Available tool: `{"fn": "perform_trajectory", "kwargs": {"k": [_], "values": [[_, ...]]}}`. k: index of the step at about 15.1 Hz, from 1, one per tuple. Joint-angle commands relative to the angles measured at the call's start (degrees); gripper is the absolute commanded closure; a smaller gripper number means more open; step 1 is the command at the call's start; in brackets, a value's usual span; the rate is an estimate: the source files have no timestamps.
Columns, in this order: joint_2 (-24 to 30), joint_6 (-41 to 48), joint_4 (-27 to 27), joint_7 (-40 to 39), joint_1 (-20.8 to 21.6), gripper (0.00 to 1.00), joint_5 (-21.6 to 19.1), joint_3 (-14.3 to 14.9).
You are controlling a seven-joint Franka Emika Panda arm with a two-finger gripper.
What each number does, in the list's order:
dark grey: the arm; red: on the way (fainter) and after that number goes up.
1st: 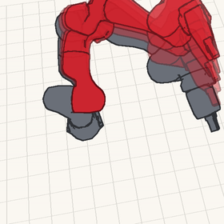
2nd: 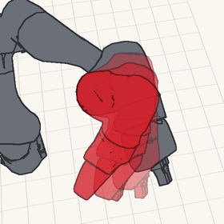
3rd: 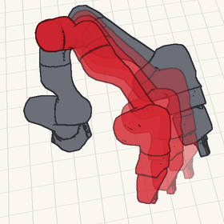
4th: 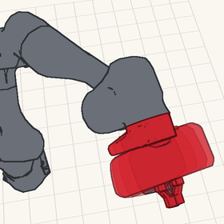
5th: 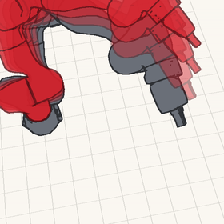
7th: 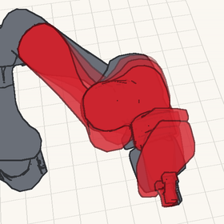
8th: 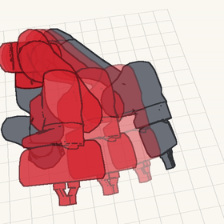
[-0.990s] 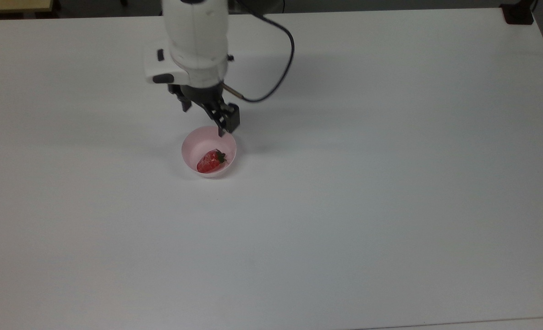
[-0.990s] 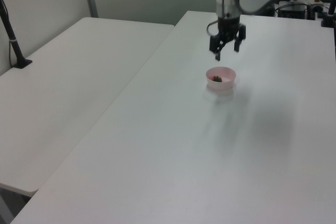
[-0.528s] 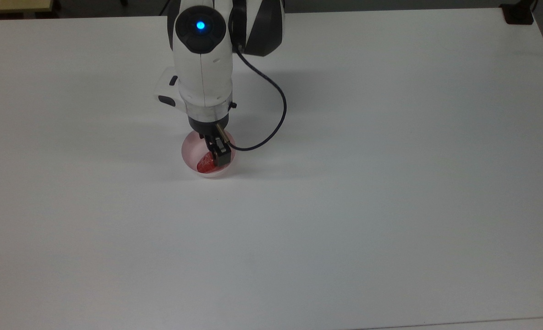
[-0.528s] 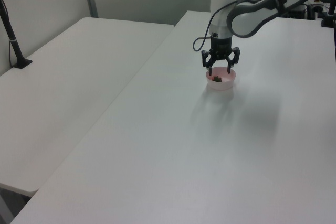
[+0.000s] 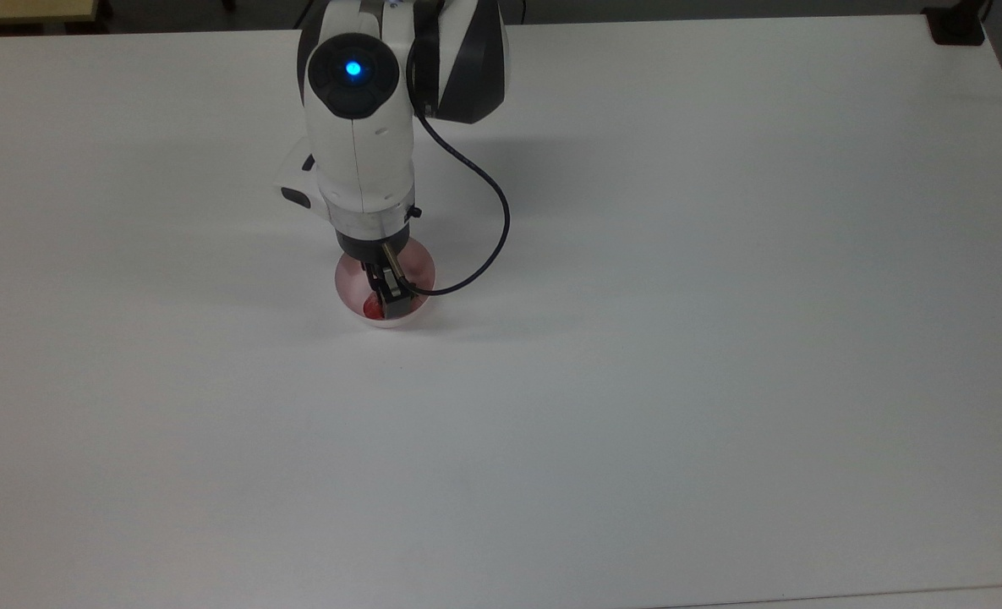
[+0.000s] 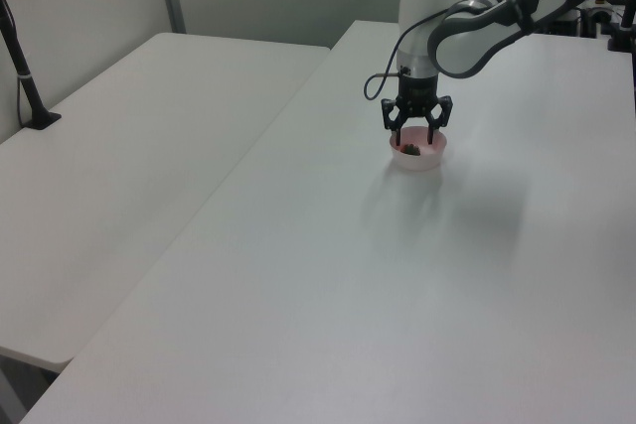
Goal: Pick up strawberry from bowl
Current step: 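Close the gripper on the strawberry and lift it from the bowl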
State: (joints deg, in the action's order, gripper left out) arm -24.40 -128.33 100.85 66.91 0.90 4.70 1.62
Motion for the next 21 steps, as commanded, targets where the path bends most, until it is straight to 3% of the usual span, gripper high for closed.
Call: {"fn": "perform_trajectory", "kwargs": {"k": [1, 5, 8, 11, 17, 21], "values": [[-1.5, -2.9, 0.6, 1.0, 0.8, 0.31, -0.7, 0.2], [-1.8, -3.2, 0.4, 0.9, 0.9, 0.35, -0.6, 0.1], [-1.4, -3.2, 0.1, 0.3, 0.8, 0.54, -0.7, 0.1], [-0.2, -3.0, 0.1, -1.3, 0.7, 0.61, -0.7, 0.1], [3.5, -1.8, 0.1, -4.6, 0.2, 0.61, -0.8, 0.1], [7.3, 4.4, -0.5, -17.3, -2.6, 0.62, -1.1, 0.1]]}}
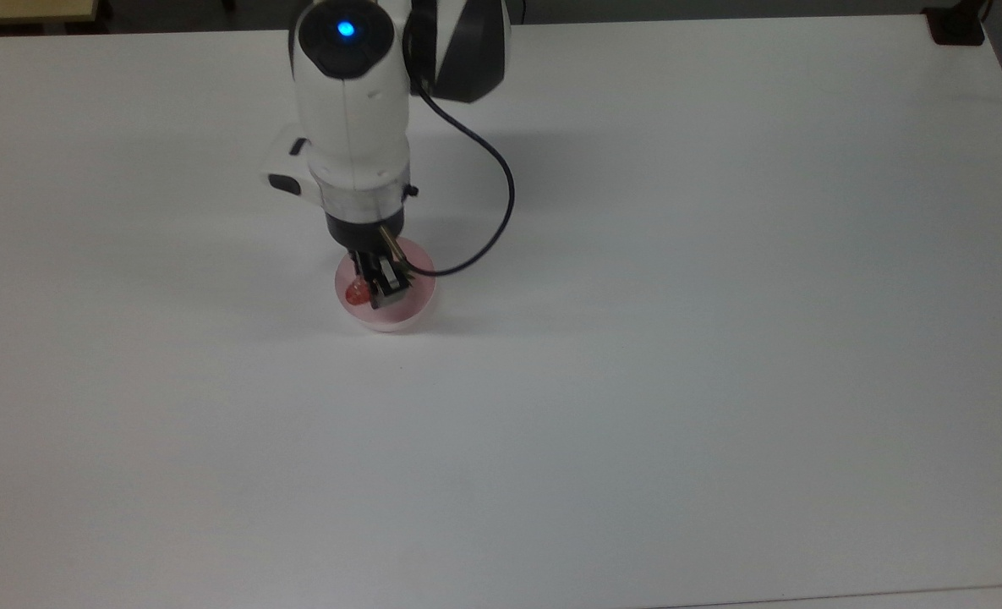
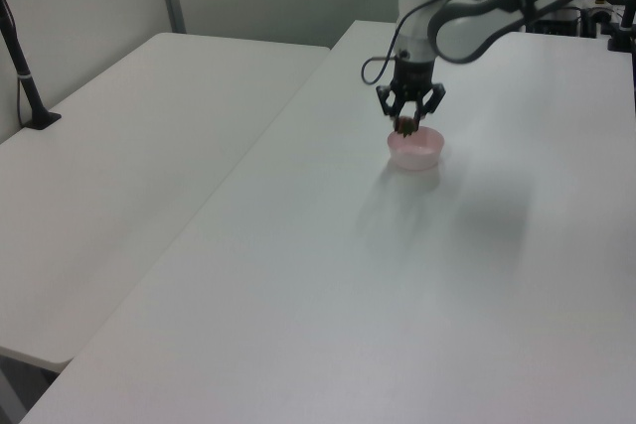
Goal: Pick up strawberry from bowl
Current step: 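Carry the strawberry beside the bowl and lower it to the table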
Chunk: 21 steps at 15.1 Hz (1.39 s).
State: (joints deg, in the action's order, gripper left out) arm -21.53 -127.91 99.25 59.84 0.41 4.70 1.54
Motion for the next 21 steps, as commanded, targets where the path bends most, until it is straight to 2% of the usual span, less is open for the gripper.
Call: {"fn": "perform_trajectory", "kwargs": {"k": [1, 5, 7, 9, 12, 13, 14, 18, 19, 20, 21], "values": [[4.3, 5.3, 0.3, -15.6, -2.9, 0.62, -1.0, 0.1], [3.6, 6.2, -1.1, -40.6, -7.9, 0.62, -0.7, 0.5], [0.3, 6.1, -5.0, -49.2, -8.8, 0.6, 0.0, 0.9], [-3.2, 5.9, -7.7, -53.9, -9.8, 0.59, 0.1, 0.9], [-6.9, 1.2, -8.8, -60.1, -11.0, 0.56, 0.4, 0.9], [-8.0, -0.1, -8.8, -61.8, -11.1, 0.52, 0.4, 0.9], [-8.8, -0.5, -8.8, -63.2, -11.2, 0.49, 0.4, 0.9], [-9.8, -2.3, -8.8, -65.1, -11.6, 0.48, 0.4, 0.8], [-9.8, -2.3, -8.8, -65.0, -11.6, 0.41, 0.4, 0.9], [-9.9, -2.3, -8.8, -64.7, -11.6, 0.24, 0.1, 0.9], [-9.4, -2.3, -8.8, -64.3, -11.6, 0.03, -0.3, 0.8]]}}
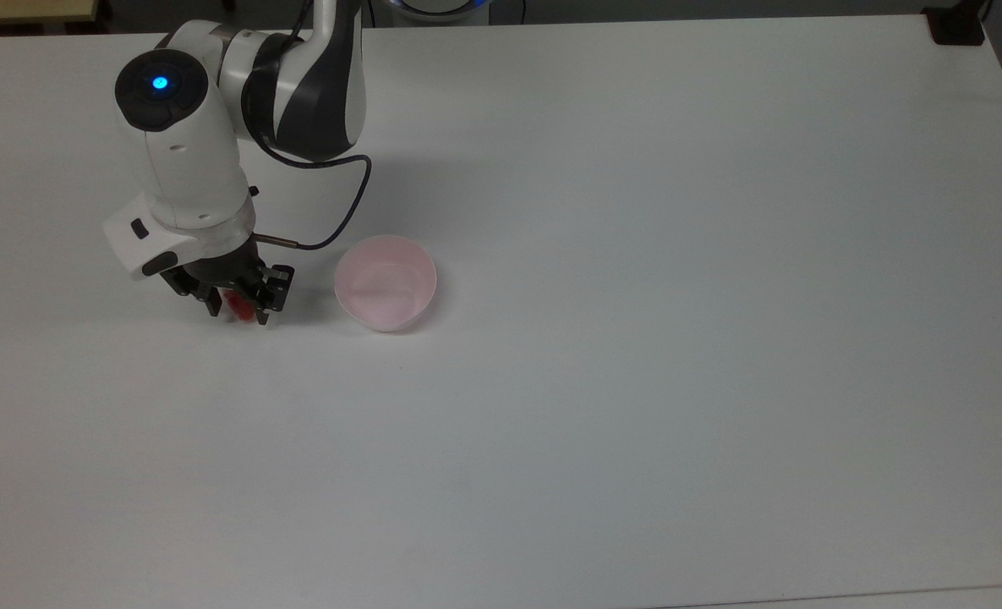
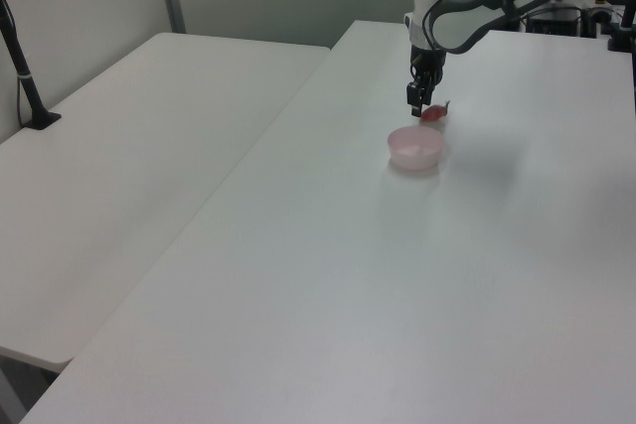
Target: Pick up strawberry from bowl
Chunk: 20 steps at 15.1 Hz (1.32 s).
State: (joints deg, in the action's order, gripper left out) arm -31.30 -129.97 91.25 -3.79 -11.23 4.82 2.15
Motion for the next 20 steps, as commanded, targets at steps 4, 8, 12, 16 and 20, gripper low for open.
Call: {"fn": "perform_trajectory", "kwargs": {"k": [4, 8, 12, 16, 20], "values": [[6.3, 3.2, -0.6, 1.1, 0.3, 0.0, -0.8, -0.4], [13.9, 15.2, -0.9, 2.8, 1.0, 0.0, -1.0, -0.6], [22.3, 27.8, -0.9, 3.7, 3.1, 0.0, -3.5, -0.5], [29.4, 35.2, -0.5, 10.4, 6.0, 0.0, -5.5, 0.3], [33.5, 38.5, 1.7, 12.6, 10.1, 0.0, -5.7, 1.1]]}}
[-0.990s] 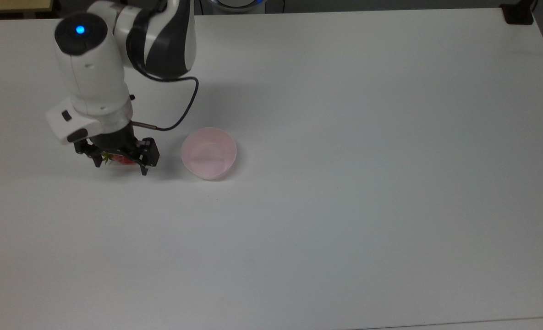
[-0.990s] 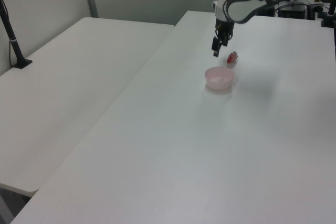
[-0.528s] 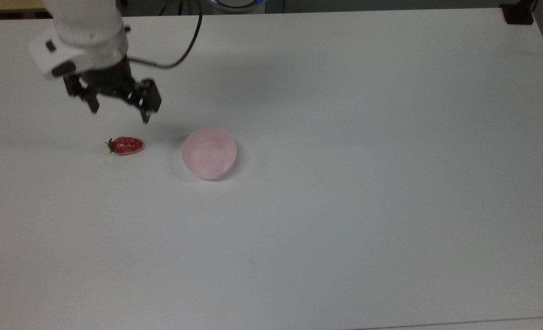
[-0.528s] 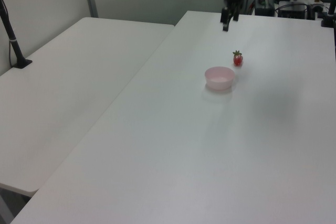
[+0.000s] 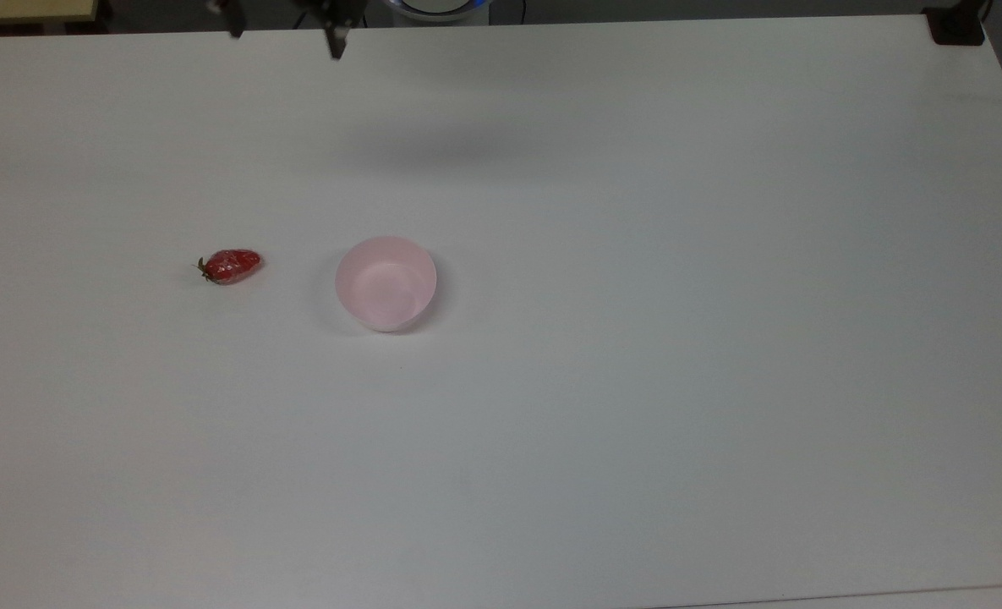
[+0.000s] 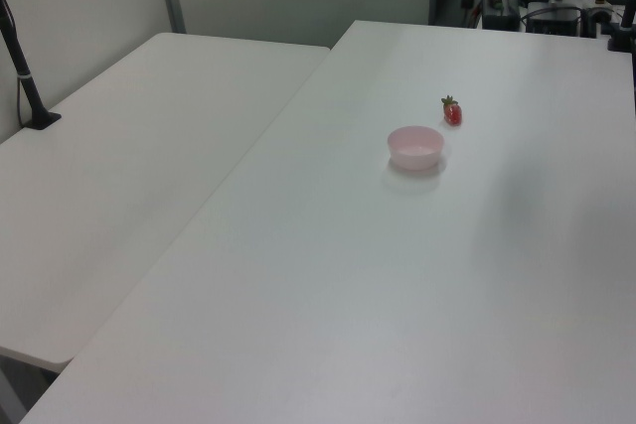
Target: Pick up strawberry from bowl
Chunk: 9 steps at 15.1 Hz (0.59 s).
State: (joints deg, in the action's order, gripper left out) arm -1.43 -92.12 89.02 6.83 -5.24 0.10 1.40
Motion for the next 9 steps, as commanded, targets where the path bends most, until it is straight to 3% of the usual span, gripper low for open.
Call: {"fn": "perform_trajectory", "kwargs": {"k": [1, 2, 9], "values": [[4.6, 0.4, 5.5, 1.4, 6.1, 0.0, -1.0, 3.9], [5.3, 0.1, 6.2, 0.6, 7.6, 0.0, -1.0, 5.1], [4.6, -3.2, 6.1, -9.9, 6.9, 0.0, -0.6, 5.0]]}}
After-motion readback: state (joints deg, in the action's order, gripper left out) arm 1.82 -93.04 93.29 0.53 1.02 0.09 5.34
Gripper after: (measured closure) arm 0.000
